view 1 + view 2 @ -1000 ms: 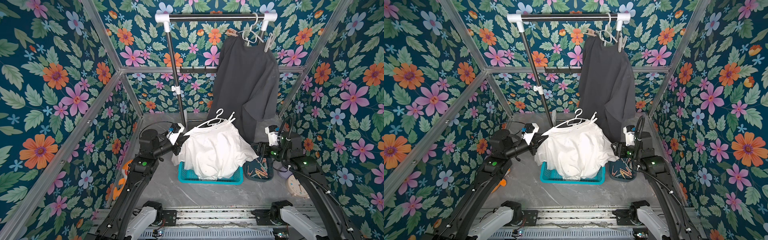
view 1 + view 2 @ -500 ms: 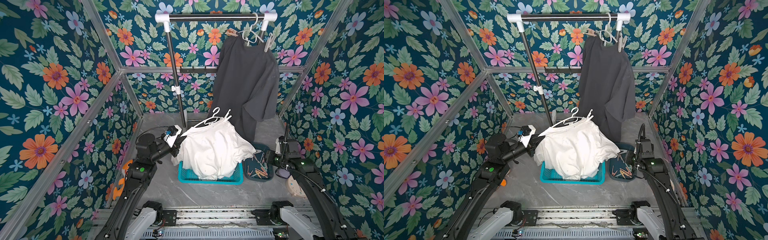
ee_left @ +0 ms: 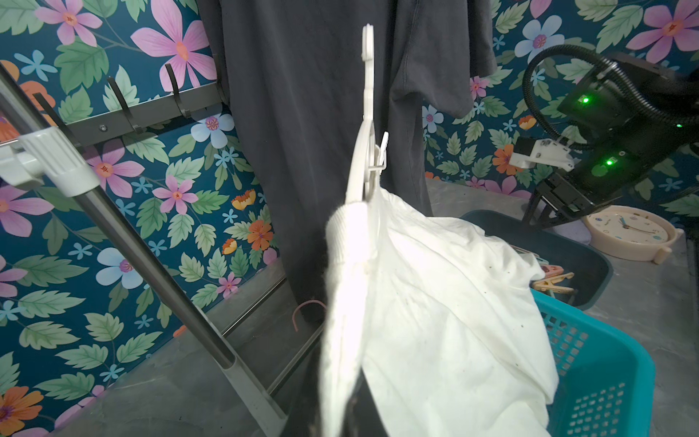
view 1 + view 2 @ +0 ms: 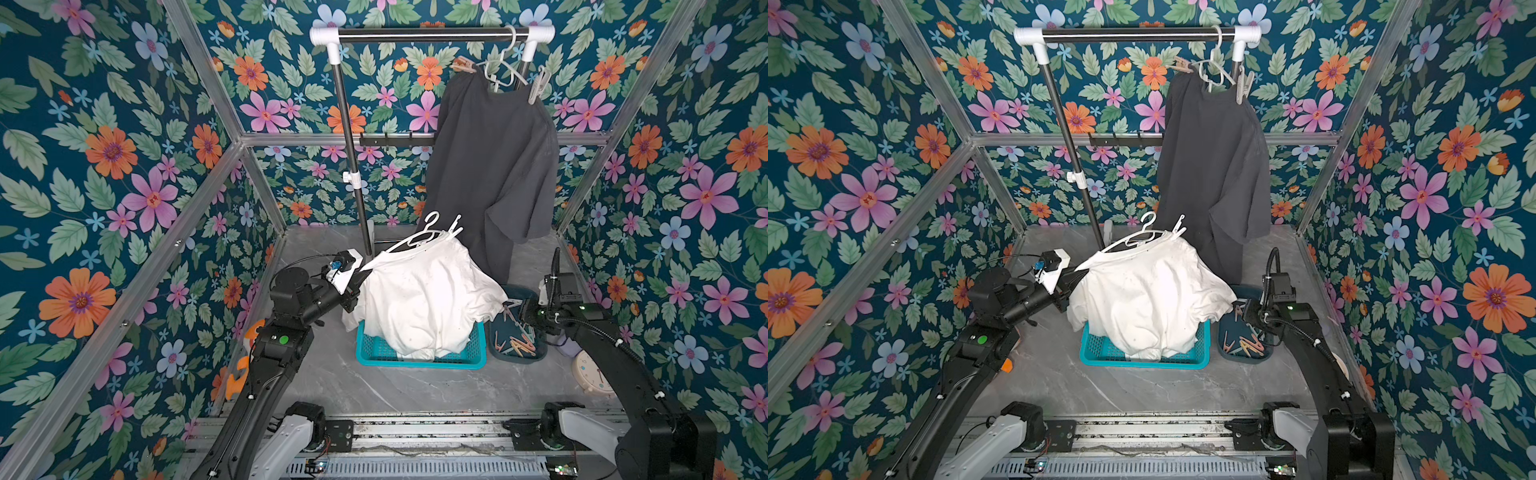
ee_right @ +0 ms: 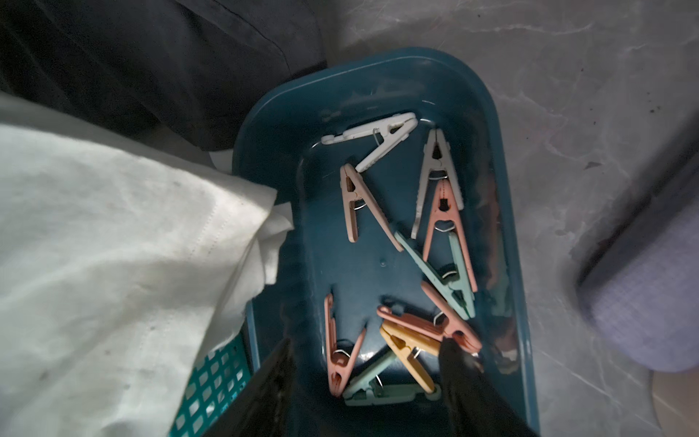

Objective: Use clothespins to secure the t-shirt on both sides of the hanger
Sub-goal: Adjust the hanger.

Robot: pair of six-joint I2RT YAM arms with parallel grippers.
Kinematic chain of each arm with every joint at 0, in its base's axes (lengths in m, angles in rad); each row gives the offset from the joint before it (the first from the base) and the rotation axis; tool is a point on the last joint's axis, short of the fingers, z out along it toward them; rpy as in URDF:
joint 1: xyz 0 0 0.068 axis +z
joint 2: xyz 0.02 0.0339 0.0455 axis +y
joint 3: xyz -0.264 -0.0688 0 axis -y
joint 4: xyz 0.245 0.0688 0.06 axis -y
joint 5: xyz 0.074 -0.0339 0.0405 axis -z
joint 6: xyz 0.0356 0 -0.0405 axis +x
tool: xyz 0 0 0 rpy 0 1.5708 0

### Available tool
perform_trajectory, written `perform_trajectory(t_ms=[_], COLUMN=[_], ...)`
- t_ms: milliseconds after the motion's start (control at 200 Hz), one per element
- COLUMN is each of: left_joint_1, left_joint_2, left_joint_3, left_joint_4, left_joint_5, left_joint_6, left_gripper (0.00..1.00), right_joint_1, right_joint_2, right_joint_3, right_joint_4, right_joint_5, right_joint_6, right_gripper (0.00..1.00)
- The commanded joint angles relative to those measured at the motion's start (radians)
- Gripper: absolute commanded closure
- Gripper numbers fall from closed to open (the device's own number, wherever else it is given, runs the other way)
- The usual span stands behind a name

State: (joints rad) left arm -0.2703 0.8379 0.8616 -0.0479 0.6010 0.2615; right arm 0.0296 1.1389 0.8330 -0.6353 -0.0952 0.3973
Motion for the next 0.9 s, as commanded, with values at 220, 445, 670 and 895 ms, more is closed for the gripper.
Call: perform_trajectory(t_ms=[220,445,670,895], left_joint_1=[0.0,0.001,0.001,0.0], left_joint_2=[-0.02,-0.013,-0.02,-0.002], left_joint_3=[-0.006,-0.004,-0.007,-0.016], left_joint_4=[0.083,0.086,0.083,0.099], left_joint_5=[-0.033,-0.017,-0.011,0.025], left_joint_6=[0.001,-0.005,-0.008,-0.003], left_gripper=[1.0,1.0,1.0,1.0], right_joint_1=[0.0,0.0,0.032,0.079], right_joint_2=[0.177,0.237,0.23,0.203], right_joint_3=[0.042,0.04,0.047,0.059], right_joint_4=[0.078,0.078,-0.06,-0.225], right_joint_5=[-0.06,-0.167,-0.171,-0.089], right_joint_6=[-0.044,-0.075,-0.017,0.055], right_gripper=[0.32,0.32,0.34,0.3])
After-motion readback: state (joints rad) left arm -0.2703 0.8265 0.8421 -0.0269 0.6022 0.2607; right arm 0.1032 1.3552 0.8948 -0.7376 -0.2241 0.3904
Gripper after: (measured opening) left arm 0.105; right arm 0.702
